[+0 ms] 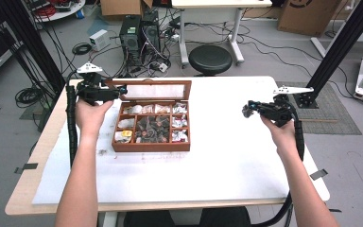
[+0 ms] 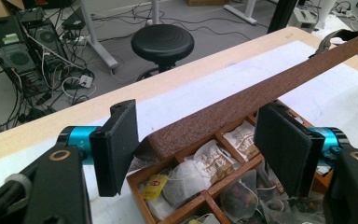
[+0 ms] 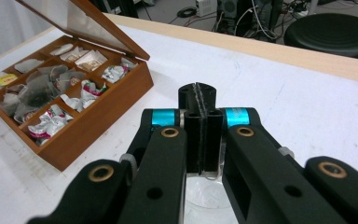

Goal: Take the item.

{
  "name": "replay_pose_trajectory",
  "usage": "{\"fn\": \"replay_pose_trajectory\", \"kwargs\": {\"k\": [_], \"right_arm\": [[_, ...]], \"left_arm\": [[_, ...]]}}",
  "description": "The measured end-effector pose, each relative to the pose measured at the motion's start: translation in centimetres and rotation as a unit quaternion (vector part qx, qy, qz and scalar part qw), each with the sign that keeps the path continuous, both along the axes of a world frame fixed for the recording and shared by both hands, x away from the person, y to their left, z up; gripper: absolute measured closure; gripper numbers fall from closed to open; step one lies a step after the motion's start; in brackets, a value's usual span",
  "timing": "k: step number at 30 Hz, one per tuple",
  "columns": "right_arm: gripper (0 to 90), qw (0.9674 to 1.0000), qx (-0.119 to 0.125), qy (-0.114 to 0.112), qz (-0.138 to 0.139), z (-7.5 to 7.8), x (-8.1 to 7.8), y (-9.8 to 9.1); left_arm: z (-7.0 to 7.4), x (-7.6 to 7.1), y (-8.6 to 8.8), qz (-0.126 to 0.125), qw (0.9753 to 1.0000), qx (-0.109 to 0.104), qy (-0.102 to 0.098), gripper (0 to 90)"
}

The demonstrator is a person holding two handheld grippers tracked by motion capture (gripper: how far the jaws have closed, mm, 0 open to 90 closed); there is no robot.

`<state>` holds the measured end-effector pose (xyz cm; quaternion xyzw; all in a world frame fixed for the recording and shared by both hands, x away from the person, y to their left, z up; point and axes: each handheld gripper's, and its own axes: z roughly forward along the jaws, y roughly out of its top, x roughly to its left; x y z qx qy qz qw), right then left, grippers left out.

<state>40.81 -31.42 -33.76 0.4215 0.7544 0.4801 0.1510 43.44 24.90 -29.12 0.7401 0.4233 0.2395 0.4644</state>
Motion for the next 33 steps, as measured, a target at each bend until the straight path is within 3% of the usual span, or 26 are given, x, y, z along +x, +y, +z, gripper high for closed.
{"fn": "replay_pose_trajectory", "kwargs": {"k": [18, 24, 33], "right_arm": [[90.0, 0.9995, -0.018, 0.023, -0.01, -1.8, 0.8, 0.2], [89.6, 0.9995, -0.023, 0.021, -0.011, -1.9, 0.9, 0.3], [77.6, 0.9991, -0.027, 0.021, -0.024, -1.8, 0.8, 0.4]], "left_arm": [[0.0, 0.0, 0.0, -0.001, 1.0, 0.0, 0.0, 30.8], [0.0, 0.1, 0.0, 0.0, 1.0, -0.001, -0.002, 30.9], [0.0, 0.0, 0.0, 0.0, 1.0, -0.001, -0.001, 30.9]]}}
